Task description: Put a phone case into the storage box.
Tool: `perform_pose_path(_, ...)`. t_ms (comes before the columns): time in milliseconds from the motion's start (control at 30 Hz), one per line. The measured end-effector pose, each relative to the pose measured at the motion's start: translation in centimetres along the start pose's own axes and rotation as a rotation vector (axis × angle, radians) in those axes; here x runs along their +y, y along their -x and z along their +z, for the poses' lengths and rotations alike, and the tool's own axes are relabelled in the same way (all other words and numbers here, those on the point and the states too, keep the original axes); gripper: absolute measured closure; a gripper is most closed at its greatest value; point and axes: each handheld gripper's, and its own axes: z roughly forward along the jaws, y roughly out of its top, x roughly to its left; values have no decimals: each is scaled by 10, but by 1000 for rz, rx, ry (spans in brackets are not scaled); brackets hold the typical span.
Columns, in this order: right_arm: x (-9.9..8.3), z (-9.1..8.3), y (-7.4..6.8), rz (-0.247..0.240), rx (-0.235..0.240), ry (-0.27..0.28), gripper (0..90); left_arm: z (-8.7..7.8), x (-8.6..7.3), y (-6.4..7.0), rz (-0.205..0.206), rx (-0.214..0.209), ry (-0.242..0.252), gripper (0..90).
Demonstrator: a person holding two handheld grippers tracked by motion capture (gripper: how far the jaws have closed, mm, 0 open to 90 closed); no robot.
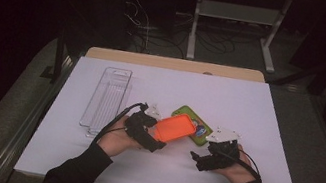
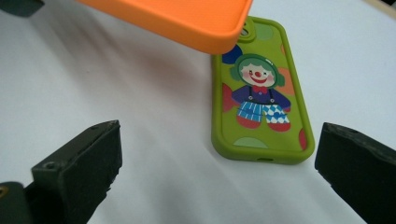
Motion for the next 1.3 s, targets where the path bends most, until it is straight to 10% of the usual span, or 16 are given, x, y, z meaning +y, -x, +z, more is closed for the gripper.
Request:
perform_pose_path(567,2,0,-12,-199,-112,8,1,1,0,0,15,-2,-4,160)
perform_pose_path(1300,3,3,-33,-593,-330,36,1,2,0,1,7,-6,5,160)
